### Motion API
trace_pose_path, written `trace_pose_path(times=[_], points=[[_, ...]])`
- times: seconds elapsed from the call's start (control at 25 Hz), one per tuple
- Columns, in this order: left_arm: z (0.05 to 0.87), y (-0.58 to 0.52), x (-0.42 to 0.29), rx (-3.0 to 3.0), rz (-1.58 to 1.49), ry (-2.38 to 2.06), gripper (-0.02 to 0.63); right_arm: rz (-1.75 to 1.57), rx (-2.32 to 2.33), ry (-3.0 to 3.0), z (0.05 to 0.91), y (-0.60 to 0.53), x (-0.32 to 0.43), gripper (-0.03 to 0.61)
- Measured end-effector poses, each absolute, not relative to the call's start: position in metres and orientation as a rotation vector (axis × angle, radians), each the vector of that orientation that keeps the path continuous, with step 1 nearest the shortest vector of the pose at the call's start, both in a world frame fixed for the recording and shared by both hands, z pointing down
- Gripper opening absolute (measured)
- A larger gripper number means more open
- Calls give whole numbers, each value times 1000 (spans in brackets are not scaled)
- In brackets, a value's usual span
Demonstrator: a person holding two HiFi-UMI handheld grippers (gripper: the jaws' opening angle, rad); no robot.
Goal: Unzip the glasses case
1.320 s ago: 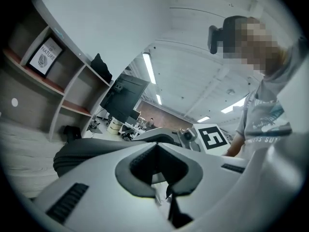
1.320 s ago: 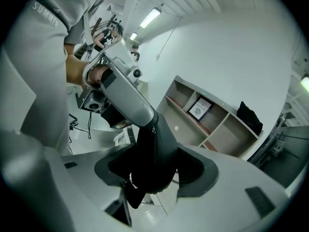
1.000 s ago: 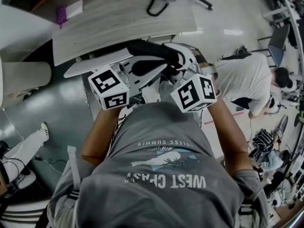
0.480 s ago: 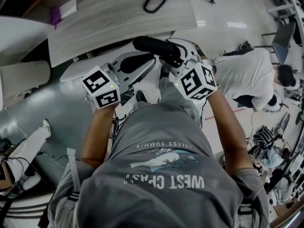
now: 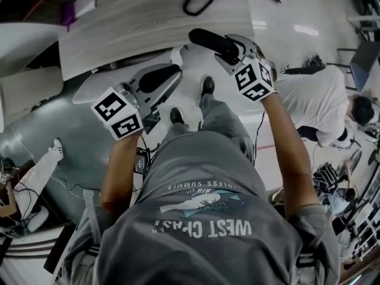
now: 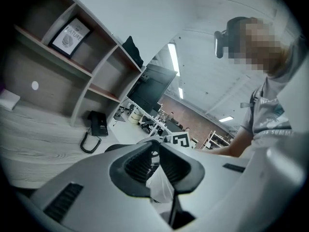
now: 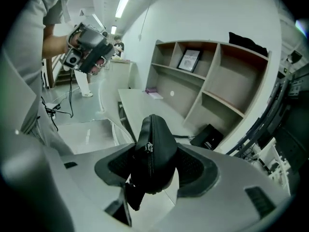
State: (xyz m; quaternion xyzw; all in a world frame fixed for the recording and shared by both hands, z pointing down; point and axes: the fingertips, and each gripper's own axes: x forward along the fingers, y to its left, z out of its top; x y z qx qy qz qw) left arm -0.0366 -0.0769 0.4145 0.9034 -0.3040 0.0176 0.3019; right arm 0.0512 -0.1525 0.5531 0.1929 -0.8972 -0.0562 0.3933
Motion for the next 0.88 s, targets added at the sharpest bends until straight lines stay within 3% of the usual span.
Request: trace_pose_path(times=[0.6, 0.88], points=[[476, -113, -62, 2218, 24, -986, 31, -235, 412, -2184, 675, -263, 68, 263], [478, -141, -83, 2195, 19, -1031, 31, -424, 377, -2116, 699, -302, 59, 264]])
